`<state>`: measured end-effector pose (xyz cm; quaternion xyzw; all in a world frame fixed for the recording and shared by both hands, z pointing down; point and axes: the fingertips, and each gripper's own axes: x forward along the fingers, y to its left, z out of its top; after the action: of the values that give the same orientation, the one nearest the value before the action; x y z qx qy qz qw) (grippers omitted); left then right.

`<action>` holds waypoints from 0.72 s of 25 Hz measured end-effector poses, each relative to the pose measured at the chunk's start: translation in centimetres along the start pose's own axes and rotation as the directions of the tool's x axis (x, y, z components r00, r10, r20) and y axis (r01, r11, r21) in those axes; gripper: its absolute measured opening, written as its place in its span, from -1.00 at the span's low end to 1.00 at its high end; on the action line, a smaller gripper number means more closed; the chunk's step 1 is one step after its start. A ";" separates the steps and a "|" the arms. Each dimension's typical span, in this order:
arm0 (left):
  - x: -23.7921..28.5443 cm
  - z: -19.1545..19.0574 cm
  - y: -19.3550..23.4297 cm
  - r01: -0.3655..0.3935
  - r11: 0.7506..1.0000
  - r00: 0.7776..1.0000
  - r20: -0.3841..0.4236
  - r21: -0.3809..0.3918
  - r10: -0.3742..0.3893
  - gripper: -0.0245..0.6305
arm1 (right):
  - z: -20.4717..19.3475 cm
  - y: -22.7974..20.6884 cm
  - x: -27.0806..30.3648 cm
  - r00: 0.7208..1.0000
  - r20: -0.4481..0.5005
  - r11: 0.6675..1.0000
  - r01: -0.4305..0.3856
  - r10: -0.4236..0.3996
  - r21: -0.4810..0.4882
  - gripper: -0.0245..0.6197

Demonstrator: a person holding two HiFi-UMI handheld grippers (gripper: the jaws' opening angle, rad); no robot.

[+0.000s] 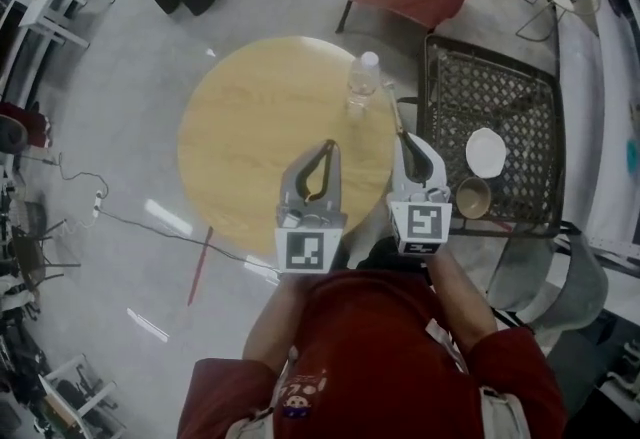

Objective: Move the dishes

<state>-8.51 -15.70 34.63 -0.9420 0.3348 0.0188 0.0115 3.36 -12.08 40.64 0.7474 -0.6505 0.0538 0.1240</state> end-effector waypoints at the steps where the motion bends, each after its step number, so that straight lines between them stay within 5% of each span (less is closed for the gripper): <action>1: 0.5 -0.1 -0.9 0.017 1.000 1.000 0.002 -0.006 -0.017 -0.91 | -0.5 -1.0 -0.5 1.000 -0.007 1.000 0.021 -0.021 0.005 -0.86; 8: 4.2 -1.3 -7.3 0.119 0.993 0.993 0.001 -0.015 -0.119 -0.91 | -2.9 -8.2 -3.2 0.991 -0.017 0.991 0.133 -0.133 0.032 -0.86; 18: 7.7 -0.5 -16.6 0.295 0.956 0.955 0.020 0.001 -0.294 -0.91 | -4.7 -16.9 -8.9 0.947 -0.040 0.943 0.321 -0.318 0.092 -0.86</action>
<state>7.92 -7.72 34.91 -0.9812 0.1906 0.0268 0.0168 19.05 -0.23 41.01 0.8474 -0.5157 0.0740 0.1024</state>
